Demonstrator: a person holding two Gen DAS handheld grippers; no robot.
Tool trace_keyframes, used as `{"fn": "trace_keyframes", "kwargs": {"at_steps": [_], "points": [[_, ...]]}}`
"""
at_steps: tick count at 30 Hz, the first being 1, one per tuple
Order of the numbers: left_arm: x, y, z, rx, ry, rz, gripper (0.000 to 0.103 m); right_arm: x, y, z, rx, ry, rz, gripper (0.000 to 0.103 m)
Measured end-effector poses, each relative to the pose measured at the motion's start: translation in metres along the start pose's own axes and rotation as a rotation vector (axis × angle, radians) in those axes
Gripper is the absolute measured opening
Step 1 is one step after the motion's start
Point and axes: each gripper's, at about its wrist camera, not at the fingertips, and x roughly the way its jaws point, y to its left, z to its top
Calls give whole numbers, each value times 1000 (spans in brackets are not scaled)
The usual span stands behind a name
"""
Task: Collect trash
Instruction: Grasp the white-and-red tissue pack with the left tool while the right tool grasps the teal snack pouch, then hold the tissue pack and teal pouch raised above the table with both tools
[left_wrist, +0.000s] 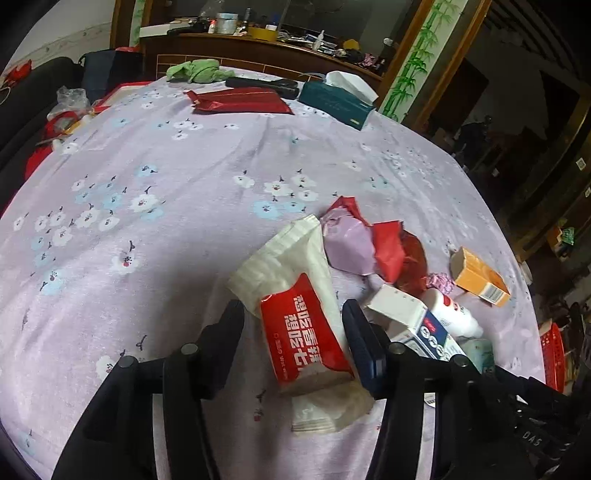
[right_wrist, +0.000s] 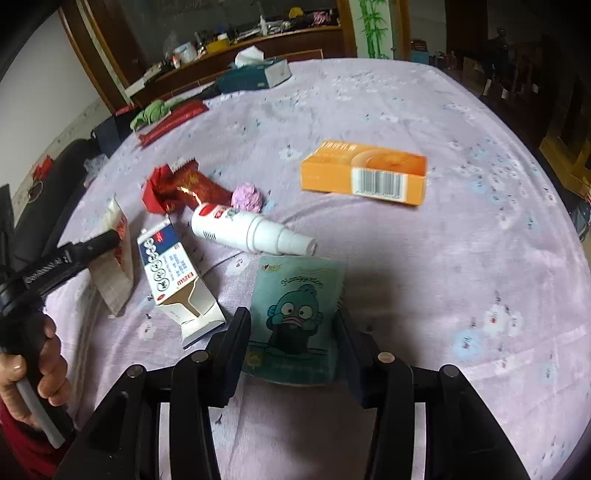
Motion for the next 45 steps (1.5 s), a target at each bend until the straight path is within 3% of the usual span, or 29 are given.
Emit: {"fn": "trace_keyframes", "kwargs": {"at_steps": [7, 8, 9, 10, 15, 25, 31, 35, 45], "points": [[14, -10, -3, 18, 35, -25, 54, 7, 1, 1, -6, -4, -10, 53], [13, -13, -5, 32, 31, -22, 53, 6, 0, 1, -7, -9, -8, 49], [13, -17, -7, 49, 25, -22, 44, 6, 0, 0, -9, -12, -6, 44], [10, -21, -9, 65, 8, -21, 41, 5, 1, 0, -12, -15, -5, 43], [1, -31, -16, 113, -25, 17, 38, -1, 5, -7, -44, -33, -26, 35], [-46, -64, -36, 194, -204, 66, 38, -33, -1, -21, -33, -127, -71, 33], [-59, -101, -62, 289, -263, 58, 38, -58, -5, -35, -29, -227, -172, 33], [-56, -123, -80, 348, -252, 38, 38, -67, -14, -43, -15, -265, -231, 33], [-54, -149, -97, 410, -234, 15, 38, -78, -35, -53, 36, -274, -247, 33]]}}
